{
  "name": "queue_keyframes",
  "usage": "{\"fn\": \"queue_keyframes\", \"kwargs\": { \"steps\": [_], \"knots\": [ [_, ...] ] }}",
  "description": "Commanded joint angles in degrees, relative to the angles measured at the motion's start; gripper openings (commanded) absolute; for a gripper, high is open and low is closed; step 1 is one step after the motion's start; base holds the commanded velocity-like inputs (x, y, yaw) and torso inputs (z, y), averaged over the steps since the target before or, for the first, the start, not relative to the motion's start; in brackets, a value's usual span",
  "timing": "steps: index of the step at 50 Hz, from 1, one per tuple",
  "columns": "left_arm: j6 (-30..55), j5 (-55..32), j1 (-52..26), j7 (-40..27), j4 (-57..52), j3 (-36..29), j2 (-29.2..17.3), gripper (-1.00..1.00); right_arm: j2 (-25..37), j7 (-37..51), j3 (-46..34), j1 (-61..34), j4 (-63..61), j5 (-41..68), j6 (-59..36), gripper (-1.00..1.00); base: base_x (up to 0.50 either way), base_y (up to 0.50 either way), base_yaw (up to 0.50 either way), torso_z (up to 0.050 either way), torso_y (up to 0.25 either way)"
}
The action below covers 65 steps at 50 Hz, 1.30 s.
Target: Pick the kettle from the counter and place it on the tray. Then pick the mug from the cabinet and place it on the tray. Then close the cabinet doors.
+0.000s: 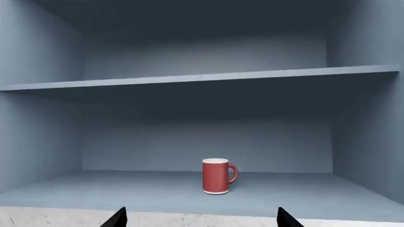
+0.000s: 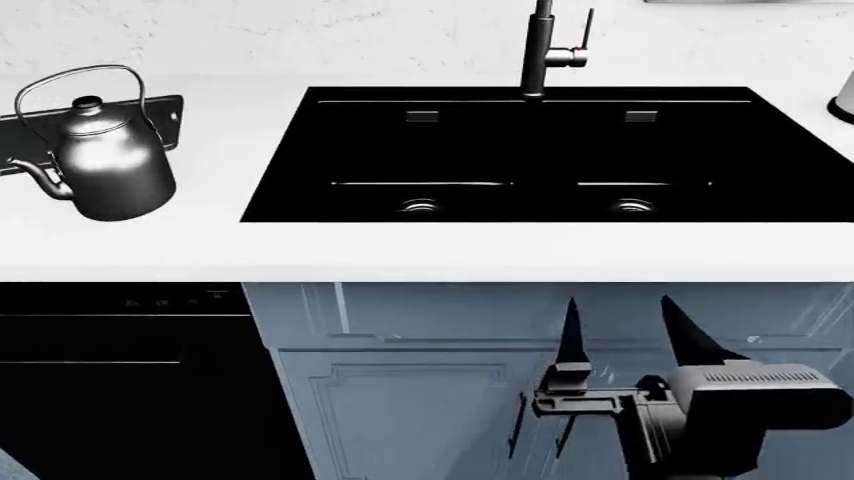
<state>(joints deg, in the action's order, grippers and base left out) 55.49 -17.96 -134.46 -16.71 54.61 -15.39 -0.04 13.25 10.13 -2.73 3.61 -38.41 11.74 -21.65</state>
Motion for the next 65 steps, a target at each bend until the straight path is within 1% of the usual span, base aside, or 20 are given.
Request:
{"fn": "queue_keyframes", "kwargs": {
  "steps": [1, 3, 5, 7, 10, 14, 18, 28, 36, 49, 56, 65],
  "knots": [
    [-1.0, 1.7, -0.5, 1.1, 1.6, 0.2, 0.0, 1.0, 12.4, 10.2, 6.5, -18.1, -21.6, 17.8, -29.7, 1.0, 0.0, 0.0, 0.0, 0.0, 0.0],
    [-1.0, 2.0, -0.5, 1.3, 1.6, 0.3, 0.0, 1.0, 21.3, 22.8, 6.2, -25.2, -21.6, 34.1, -30.5, 1.0, 0.0, 0.0, 0.0, 0.0, 0.0],
    [-0.9, 2.2, -0.5, 1.6, 1.5, 0.1, 0.0, 1.0, 25.6, 29.8, 6.8, -31.4, -21.5, 45.0, -32.0, 1.0, 0.0, 0.0, 0.0, 0.0, 0.0],
    [-0.8, 2.6, -0.5, 1.9, 1.2, 0.2, 0.0, 1.0, 27.6, 34.3, 7.9, -37.0, -21.0, 53.4, -34.5, 1.0, 0.0, 0.0, 0.0, 0.0, 0.0],
    [-0.8, 3.3, -0.5, 2.2, 1.1, 0.5, 0.0, 1.0, 30.0, 40.0, 8.0, -43.9, -20.2, 62.8, -36.7, 1.0, 0.0, 0.0, 0.0, 0.0, 0.0],
    [-0.3, 4.6, -0.5, 2.7, 0.6, 1.3, 0.0, 1.0, 31.3, 42.7, 7.4, -47.5, -18.8, 67.8, -37.5, 1.0, 0.0, 0.0, 0.0, 0.0, 0.0],
    [-0.1, 5.4, -0.5, 3.2, 0.5, 1.7, 0.0, 1.0, 31.5, 43.0, 7.4, -47.9, -18.6, 68.4, -37.2, 1.0, 0.39, 0.0, 0.0, 0.0, 0.0],
    [0.3, 11.3, -0.5, 5.7, 0.1, 4.5, 0.0, 1.0, 30.9, 42.2, 6.3, -46.6, -18.7, 66.3, -37.2, 1.0, 0.5, 0.0, 0.0, 0.0, 0.0],
    [-0.5, 12.3, -0.5, 5.9, 1.0, 4.9, 0.0, 1.0, 30.9, 41.6, 5.9, -46.0, -18.6, 65.2, -36.7, 1.0, 0.5, 0.0, 0.0, 0.0, 0.0],
    [-0.3, 9.8, -0.5, 6.3, 1.3, 3.4, 0.0, 1.0, 30.9, 40.9, 5.4, -45.1, -18.4, 63.9, -36.1, 1.0, 0.5, 0.0, 0.0, 0.0, 0.001],
    [-1.2, 7.4, -0.5, 6.3, 2.4, 0.9, -0.1, 1.0, 30.9, 40.4, 5.3, -44.2, -18.4, 63.1, -35.5, 1.0, 0.5, 0.0, 0.0, 0.0, 0.0],
    [-1.8, 9.4, -0.5, 6.6, 3.2, 1.9, -0.1, 1.0, 31.0, 39.8, 5.1, -43.5, -18.3, 62.1, -34.9, 1.0, 0.5, 0.0, 0.0, 0.0, 0.001]
  ]
}}
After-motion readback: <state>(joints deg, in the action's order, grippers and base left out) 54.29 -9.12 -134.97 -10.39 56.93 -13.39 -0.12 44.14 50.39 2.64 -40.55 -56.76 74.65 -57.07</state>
